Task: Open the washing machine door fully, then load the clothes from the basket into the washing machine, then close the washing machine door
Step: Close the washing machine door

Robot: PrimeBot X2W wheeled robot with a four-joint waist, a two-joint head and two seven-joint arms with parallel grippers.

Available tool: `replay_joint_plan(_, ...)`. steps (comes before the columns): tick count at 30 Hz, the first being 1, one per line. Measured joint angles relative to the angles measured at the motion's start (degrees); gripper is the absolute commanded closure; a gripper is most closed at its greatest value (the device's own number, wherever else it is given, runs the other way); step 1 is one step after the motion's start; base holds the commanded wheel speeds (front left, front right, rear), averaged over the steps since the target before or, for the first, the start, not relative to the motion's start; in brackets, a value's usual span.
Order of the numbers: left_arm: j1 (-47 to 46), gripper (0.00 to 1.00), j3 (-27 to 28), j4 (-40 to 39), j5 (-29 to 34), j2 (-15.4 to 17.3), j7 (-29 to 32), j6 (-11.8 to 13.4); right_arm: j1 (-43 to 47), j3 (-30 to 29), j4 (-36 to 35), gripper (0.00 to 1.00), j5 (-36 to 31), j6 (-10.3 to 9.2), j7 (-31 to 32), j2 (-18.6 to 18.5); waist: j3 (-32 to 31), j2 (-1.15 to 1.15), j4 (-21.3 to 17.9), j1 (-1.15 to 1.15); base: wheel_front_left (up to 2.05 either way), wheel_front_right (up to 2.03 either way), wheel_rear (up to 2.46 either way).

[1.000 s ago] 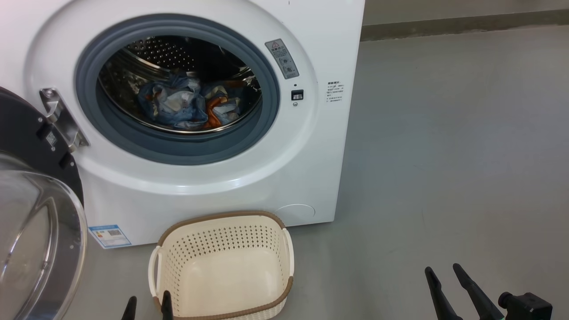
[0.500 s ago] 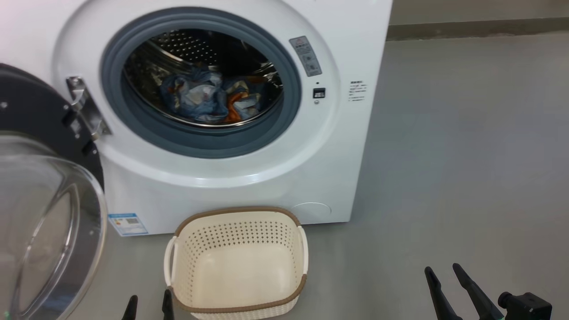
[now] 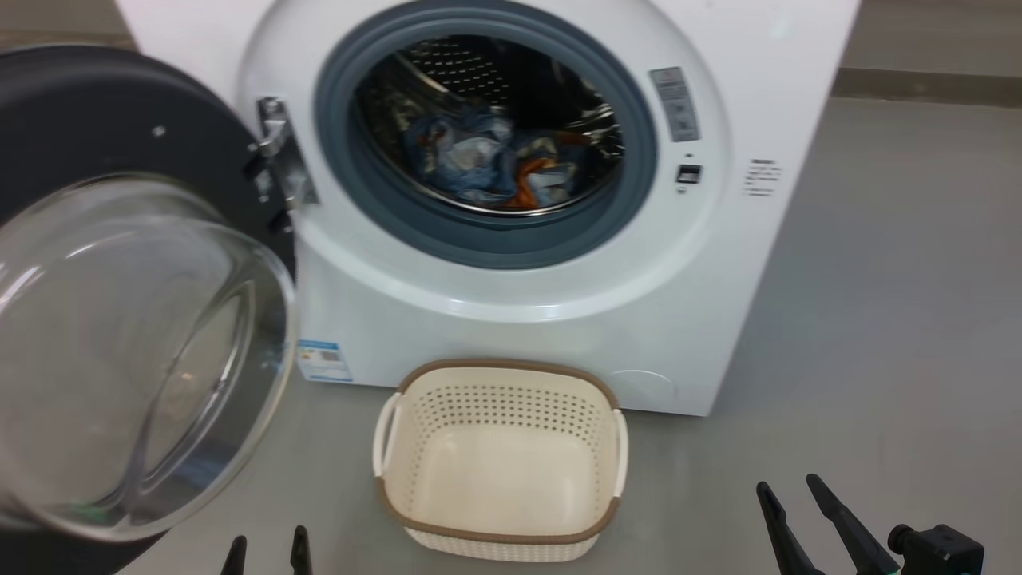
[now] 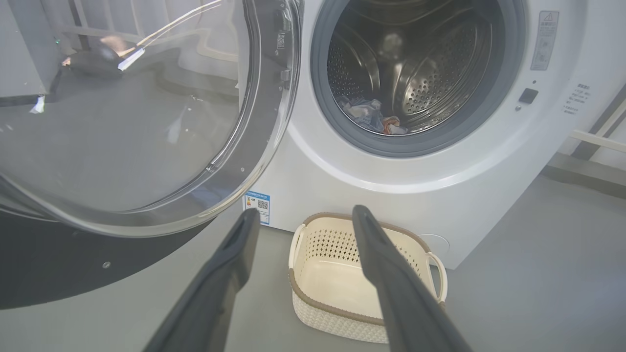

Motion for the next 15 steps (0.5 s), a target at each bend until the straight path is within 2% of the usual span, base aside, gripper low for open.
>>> replay_joint_plan(15,0.03,0.00,0.71,-0.54,-0.01,0.02,0.00,0.43,-0.11,0.45,0.04,0.00,0.00,0.00,0.00,-0.36,-0.06,0.00,11.82,0.00,0.00,0.00,0.00)
